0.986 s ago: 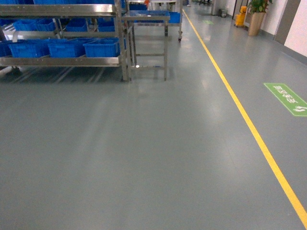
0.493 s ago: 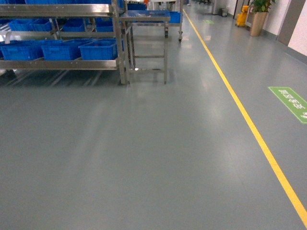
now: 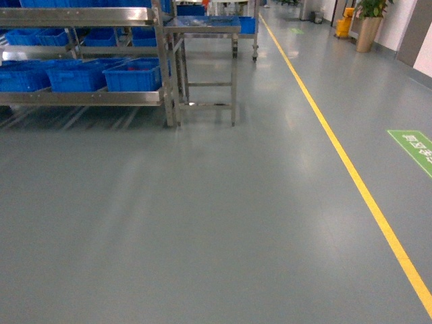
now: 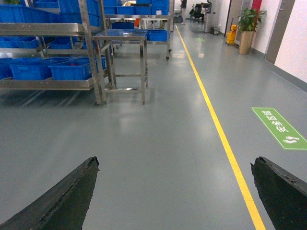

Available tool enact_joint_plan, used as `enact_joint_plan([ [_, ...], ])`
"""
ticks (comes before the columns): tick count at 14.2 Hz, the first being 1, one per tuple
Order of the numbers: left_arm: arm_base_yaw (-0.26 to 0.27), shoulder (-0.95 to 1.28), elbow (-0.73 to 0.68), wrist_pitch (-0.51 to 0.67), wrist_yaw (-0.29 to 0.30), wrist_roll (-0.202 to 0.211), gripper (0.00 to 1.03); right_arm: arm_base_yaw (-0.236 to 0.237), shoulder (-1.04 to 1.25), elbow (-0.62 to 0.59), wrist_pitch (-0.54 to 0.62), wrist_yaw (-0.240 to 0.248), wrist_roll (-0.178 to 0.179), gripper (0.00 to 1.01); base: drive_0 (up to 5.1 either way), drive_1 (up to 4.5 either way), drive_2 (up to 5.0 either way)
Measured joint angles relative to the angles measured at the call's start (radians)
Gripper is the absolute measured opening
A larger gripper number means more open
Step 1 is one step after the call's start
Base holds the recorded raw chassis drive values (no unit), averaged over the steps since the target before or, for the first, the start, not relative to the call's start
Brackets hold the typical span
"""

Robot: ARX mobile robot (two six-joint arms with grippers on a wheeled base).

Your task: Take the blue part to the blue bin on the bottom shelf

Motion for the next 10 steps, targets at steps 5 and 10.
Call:
enact_joint_plan([
  [5, 0.000, -0.002, 0.000, 0.003, -0.001, 0.000, 0.44, 0.000, 0.000, 0.000, 0.000, 0.000, 0.000, 0.98, -0.1, 3.97, -4.1],
  [10, 0.000, 0.000, 0.000, -0.003, 0.000, 0.000, 0.44, 0.000, 0.000, 0.000, 0.003, 0.000, 0.000, 0.98, -0.1, 3.95, -4.1],
])
